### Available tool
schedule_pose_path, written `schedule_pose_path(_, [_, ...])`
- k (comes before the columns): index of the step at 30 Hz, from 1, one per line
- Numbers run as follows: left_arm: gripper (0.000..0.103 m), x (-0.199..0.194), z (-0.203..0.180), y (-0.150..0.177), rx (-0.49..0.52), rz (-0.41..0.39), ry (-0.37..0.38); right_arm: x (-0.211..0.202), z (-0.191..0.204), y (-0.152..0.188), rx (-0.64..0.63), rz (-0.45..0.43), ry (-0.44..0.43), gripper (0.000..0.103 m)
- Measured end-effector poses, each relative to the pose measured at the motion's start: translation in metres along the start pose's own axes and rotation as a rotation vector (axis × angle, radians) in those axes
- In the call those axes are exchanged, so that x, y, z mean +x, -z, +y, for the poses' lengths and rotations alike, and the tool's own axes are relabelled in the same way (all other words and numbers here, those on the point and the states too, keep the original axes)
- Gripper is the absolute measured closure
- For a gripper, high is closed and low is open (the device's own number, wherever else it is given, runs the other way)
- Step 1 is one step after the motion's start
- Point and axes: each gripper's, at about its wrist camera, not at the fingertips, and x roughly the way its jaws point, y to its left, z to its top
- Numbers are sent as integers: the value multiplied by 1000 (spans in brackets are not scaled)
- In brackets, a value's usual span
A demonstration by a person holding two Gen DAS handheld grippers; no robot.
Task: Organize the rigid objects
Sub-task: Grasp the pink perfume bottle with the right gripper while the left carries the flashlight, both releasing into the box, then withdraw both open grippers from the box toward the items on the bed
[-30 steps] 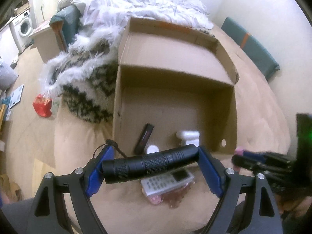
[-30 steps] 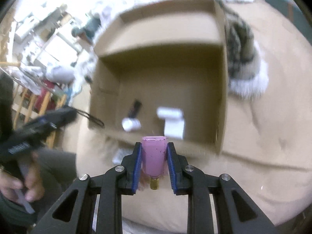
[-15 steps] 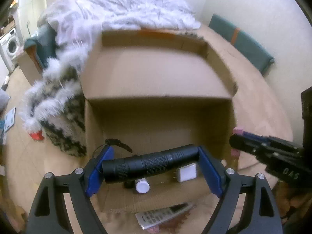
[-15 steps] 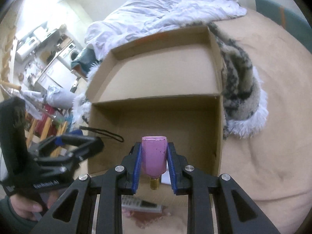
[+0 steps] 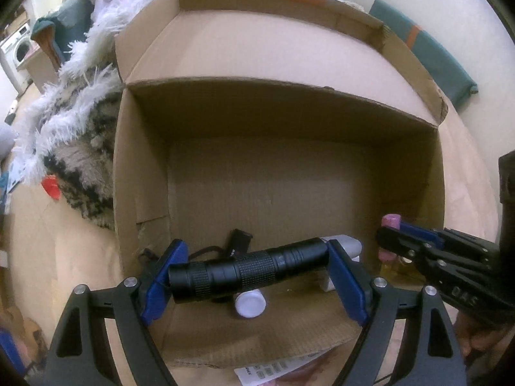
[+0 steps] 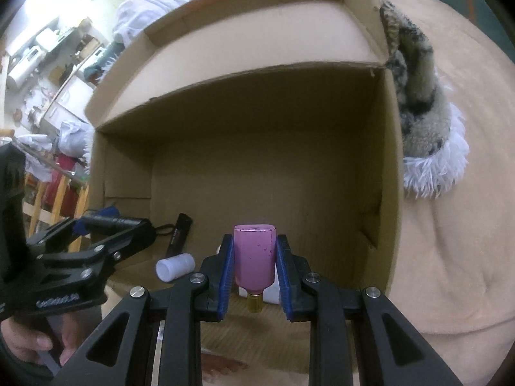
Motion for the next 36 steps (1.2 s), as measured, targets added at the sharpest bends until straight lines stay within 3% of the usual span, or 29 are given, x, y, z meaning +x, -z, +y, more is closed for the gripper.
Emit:
schedule_pose_path(6, [19, 1, -3, 5, 16, -21, -44, 9, 1, -4, 1, 19, 14, 77])
schedule_pose_path(20, [19, 17, -6, 13, 32, 15, -70, 20, 2, -3, 6, 48, 22, 77])
schedule_pose_path(32, [18, 12, 2, 9, -24, 2, -75, 9, 2, -6, 9, -8, -2, 76])
schedule_pose_path(34, [18, 12, 4, 9, -33, 5, -74, 5, 3, -7, 5, -22, 1, 68])
schedule_pose_path(35, [18, 12, 4, 9, -34, 9, -77, 2, 3, -9, 7, -35, -1, 47])
schedule_pose_path(36, [18, 12, 4, 10, -32, 12, -77, -1, 2, -9, 12, -48, -5, 36])
